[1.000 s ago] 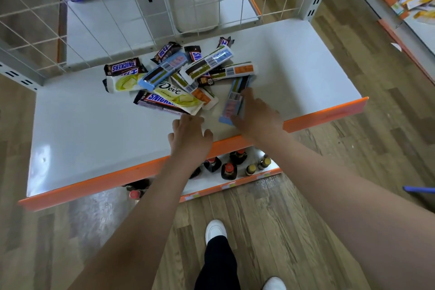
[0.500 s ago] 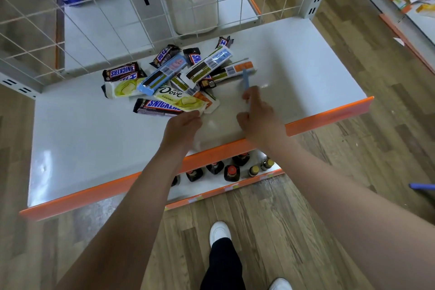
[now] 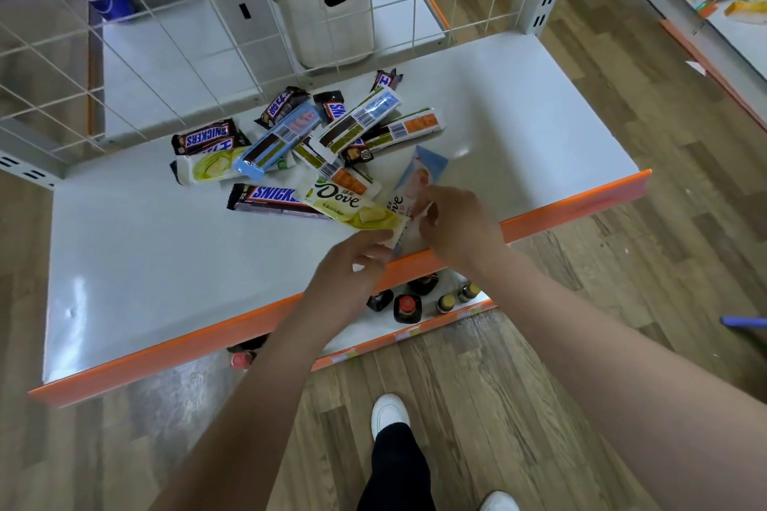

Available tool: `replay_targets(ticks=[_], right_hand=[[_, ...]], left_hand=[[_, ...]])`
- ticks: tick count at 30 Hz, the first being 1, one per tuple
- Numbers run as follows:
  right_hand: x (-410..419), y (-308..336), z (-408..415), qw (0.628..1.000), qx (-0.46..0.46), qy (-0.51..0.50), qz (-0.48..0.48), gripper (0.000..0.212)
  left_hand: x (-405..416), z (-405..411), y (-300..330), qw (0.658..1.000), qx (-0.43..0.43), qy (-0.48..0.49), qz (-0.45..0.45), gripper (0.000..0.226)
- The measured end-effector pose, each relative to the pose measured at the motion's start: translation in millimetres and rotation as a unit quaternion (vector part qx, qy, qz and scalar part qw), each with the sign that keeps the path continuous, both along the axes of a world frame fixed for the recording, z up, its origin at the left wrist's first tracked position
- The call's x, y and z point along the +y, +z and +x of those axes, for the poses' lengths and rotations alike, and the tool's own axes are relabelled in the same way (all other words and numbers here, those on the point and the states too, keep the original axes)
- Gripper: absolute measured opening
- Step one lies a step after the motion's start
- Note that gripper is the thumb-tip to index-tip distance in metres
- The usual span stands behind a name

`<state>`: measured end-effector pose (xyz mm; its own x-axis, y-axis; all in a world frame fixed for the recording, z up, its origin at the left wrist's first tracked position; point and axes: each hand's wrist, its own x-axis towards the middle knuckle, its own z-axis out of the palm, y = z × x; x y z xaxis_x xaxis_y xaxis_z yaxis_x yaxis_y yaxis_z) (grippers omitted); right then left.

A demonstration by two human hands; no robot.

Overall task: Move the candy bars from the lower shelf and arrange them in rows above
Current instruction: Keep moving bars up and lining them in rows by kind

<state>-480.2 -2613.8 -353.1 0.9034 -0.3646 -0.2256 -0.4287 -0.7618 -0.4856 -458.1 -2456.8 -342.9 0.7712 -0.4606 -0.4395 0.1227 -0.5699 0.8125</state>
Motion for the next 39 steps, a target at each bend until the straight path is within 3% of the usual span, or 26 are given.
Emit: replay_targets(ticks=[2,4,6,12,17,21,28,39], right_hand=[[-3.1,3.2,3.8,0.996,-0.003,0.060,-0.068,0.046],[-3.7,6.8,8.0,0.987,0.016,0.125,-0.099,0.067],[-0.5,7.4,11.2,0.976,0.057,0.175,-0.116,0.071],[-1.5,1.8,10.7,0.969,0.111,0.134,-0.176,0.049],[-12.2,2.8,-2.9,0.960,0.072,0.130,-0.238,0.041],[-12.6,7.0,-1.8,0.961,0.095,0.148,-0.214,0.043],[-12.0,1.5,-2.9,0.965,0.081,0.146,-0.203,0.045],[-6.6,0.8,-3.5,0.963,0.073,0.136,-0.223,0.041]], left_hand=[[1.9,3.2,-1.2,0.992,-0.107,-0.004,0.062,0.032],[4.7,10.4,-2.8,0.957,-0.231,-0.025,0.175,0.041],[5.3,15.3,-5.6,0.920,-0.290,-0.072,0.256,0.057],[-2.0,18.2,-13.3,0.882,-0.293,-0.171,0.326,0.081],[1.3,23.7,-10.6,0.857,-0.341,-0.109,0.370,0.065],[11.6,29.7,-11.1,0.856,-0.327,-0.087,0.390,0.046],[32.4,33.1,-13.6,0.842,-0.371,-0.093,0.380,0.042],[44.8,34.8,-13.5,0.848,-0.345,-0.097,0.389,0.041]])
